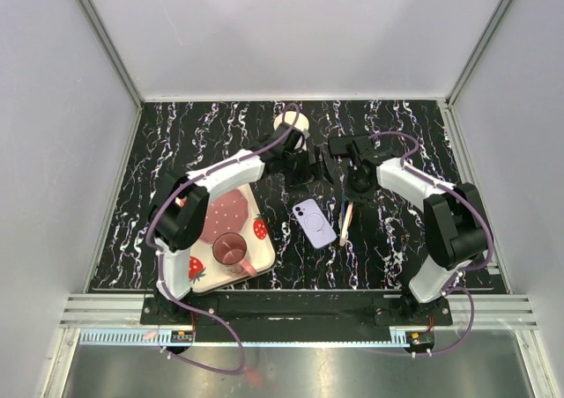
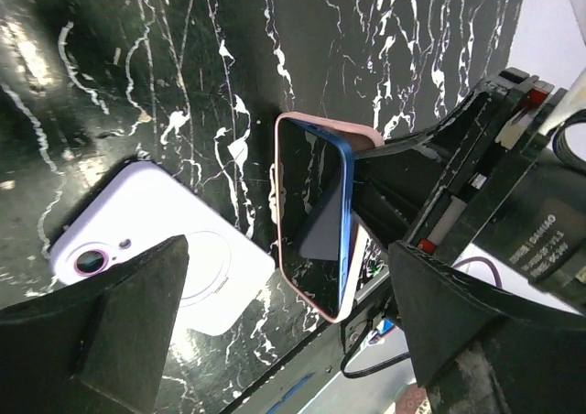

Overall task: Take the phone out of the phone case
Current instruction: Remove the phone case from the phone.

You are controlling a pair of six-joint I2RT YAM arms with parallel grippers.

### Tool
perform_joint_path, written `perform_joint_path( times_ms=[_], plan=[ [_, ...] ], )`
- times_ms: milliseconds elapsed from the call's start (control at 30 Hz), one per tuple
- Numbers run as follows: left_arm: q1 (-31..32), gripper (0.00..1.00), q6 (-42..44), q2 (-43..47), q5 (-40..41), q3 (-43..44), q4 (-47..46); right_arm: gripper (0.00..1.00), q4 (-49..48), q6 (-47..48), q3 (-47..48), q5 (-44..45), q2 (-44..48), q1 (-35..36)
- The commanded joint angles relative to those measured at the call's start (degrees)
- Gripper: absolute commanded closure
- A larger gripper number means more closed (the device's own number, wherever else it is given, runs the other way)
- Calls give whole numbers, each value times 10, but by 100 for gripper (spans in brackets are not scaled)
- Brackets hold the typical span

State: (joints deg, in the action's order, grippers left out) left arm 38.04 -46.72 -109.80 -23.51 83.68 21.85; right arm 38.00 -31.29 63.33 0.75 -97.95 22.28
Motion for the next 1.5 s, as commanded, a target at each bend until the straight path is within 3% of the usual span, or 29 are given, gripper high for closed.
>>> perform_joint_path(
  times_ms=[0,633,1200,1367,1467],
  plan=[
    [16,8,-40,-47,-1,63,28,73,-53,-4,-66,-47,-103,16],
    [37,11,-73,-141,-2,155,65,62,-95,-5,-88,-75,-121,16],
    [56,36,-101,-124,42,89,99,65,-89,-17,-80,-50,-92,16],
    [60,37,-106,-142,49,104,104,67,-77,-25,-61,-28,-68,16],
    [61,42,-107,-152,54,123,115,69,-64,-32,-51,-11,-44,16]
  ],
)
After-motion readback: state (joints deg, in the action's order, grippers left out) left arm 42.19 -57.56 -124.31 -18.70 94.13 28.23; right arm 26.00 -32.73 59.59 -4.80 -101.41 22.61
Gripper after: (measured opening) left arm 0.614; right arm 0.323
